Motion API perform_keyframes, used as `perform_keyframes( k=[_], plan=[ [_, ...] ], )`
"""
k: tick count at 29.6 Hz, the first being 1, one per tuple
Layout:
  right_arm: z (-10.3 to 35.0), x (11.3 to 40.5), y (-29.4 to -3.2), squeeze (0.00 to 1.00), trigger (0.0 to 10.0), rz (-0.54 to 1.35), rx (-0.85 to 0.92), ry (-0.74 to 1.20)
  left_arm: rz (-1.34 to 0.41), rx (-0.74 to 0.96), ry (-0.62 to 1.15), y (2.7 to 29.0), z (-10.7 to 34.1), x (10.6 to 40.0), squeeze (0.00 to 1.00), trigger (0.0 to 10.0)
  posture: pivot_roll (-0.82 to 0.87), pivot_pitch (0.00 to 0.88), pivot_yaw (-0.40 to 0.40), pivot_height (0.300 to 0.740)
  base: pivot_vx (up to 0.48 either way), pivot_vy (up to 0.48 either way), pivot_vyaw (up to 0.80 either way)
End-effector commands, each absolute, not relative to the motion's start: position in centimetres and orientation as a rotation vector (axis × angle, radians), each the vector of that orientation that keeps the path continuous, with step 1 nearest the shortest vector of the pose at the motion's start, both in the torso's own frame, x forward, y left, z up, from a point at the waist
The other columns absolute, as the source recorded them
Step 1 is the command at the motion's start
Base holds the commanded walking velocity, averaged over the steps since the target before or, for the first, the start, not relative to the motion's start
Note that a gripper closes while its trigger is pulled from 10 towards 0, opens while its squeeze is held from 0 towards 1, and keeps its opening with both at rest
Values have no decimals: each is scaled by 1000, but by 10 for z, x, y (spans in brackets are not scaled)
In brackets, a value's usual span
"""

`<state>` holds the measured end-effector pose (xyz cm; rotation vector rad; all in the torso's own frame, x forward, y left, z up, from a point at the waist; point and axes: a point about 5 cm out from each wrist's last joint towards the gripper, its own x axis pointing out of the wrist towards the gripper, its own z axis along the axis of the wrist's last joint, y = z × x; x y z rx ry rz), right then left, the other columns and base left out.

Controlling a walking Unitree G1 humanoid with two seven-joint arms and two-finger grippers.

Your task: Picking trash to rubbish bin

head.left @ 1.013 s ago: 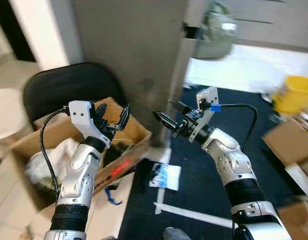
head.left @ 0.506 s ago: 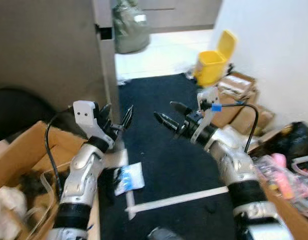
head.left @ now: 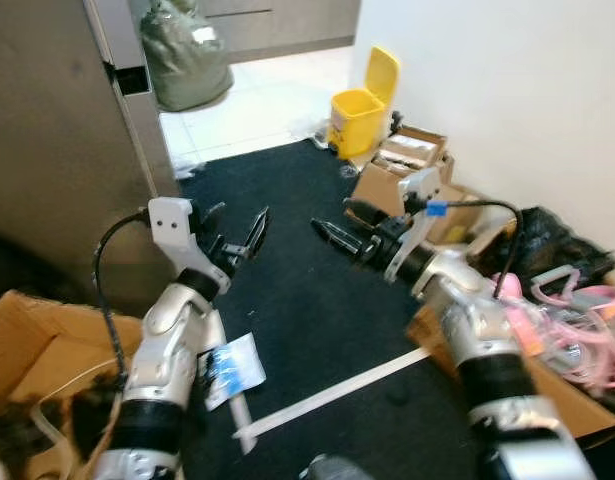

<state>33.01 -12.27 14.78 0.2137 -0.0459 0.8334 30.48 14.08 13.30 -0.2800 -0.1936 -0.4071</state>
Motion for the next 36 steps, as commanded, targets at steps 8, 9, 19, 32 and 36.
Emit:
perform_keyframes(
  k=[8, 9, 19, 32, 36],
  plan=[
    [145, 330, -125, 0, 10000, 828, 211, -23, -414, -274, -186, 140, 131, 304, 0, 10000, -41, 0, -14, 740, 0, 0, -795],
    [145, 330, -125, 0, 10000, 828, 211, -22, -414, -274, -186, 140, 131, 305, 0, 10000, -41, 0, -14, 740, 0, 0, -788],
    [145, 330, -125, 0, 10000, 828, 212, -19, -417, -273, -186, 140, 131, 304, 0, 10000, -41, 0, -14, 740, 0, 0, -788],
    [145, 330, -125, 0, 10000, 828, 212, -17, -419, -271, -188, 140, 132, 305, 0, 10000, -41, 0, -15, 740, 0, 0, -788],
    [145, 330, -125, 0, 10000, 828, 211, -17, -420, -271, -187, 140, 132, 305, 0, 10000, -41, 0, -15, 740, 0, 0, -788]
  ],
)
